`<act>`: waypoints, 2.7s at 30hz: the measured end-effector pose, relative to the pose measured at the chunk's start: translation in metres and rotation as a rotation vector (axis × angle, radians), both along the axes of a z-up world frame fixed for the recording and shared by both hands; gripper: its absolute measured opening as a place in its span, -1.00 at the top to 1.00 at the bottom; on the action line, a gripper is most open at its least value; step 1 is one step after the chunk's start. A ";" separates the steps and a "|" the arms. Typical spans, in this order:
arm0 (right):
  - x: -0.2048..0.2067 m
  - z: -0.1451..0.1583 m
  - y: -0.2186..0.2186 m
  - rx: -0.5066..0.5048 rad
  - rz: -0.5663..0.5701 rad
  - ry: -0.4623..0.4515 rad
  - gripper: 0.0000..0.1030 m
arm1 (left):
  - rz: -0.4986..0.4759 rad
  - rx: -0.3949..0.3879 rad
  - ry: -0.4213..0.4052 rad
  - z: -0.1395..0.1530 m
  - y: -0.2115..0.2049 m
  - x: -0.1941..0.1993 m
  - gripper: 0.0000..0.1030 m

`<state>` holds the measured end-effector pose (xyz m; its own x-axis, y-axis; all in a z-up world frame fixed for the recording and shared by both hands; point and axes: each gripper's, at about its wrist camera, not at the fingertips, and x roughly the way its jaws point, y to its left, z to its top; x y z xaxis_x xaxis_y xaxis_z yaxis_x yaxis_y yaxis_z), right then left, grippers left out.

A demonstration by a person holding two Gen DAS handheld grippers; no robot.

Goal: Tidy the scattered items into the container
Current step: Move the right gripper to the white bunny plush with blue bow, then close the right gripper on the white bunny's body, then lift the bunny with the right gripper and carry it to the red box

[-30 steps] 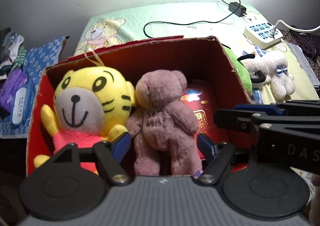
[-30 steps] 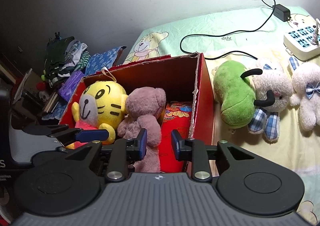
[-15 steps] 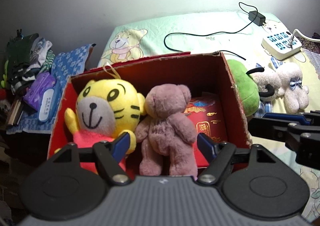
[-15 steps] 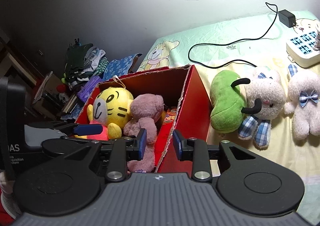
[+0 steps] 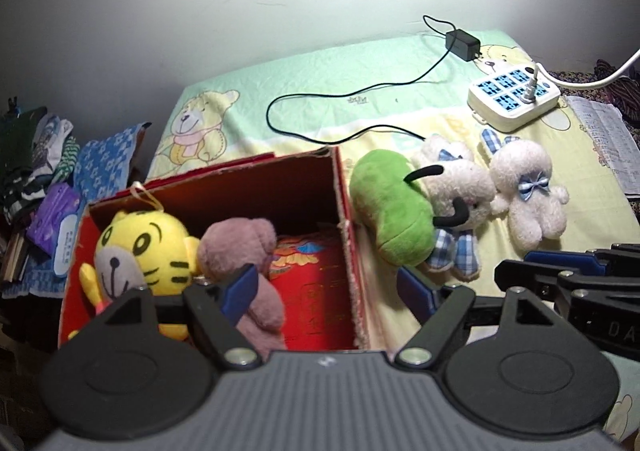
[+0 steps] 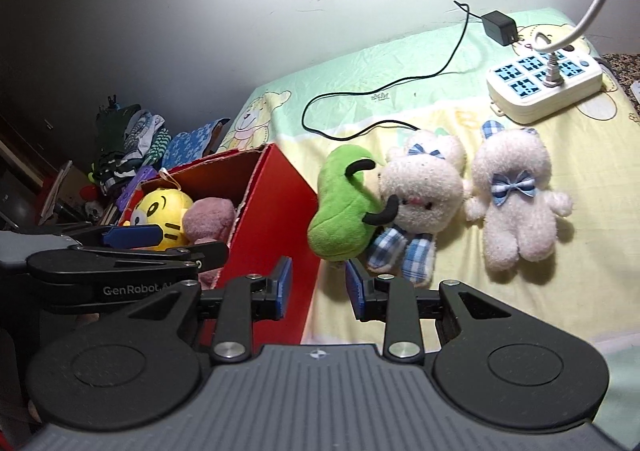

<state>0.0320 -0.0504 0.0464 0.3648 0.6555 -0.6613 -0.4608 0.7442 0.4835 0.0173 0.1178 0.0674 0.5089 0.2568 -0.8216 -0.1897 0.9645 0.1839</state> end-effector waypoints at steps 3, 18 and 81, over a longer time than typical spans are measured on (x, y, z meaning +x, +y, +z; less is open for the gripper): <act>0.004 -0.001 -0.015 -0.008 -0.033 0.001 0.37 | -0.033 0.000 0.010 -0.003 -0.015 0.008 -0.55; 0.027 -0.016 -0.086 -0.096 -0.197 0.033 0.34 | -0.214 -0.111 0.068 -0.039 -0.080 0.034 -0.59; 0.091 -0.082 -0.121 0.112 -0.219 0.298 0.05 | -0.512 -0.410 0.081 -0.107 -0.133 0.080 -0.25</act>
<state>0.1230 -0.1717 -0.0357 0.3063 0.6575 -0.6884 -0.1240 0.7446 0.6559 0.0973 -0.0147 -0.0397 0.4157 -0.3434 -0.8422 0.3104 0.9240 -0.2235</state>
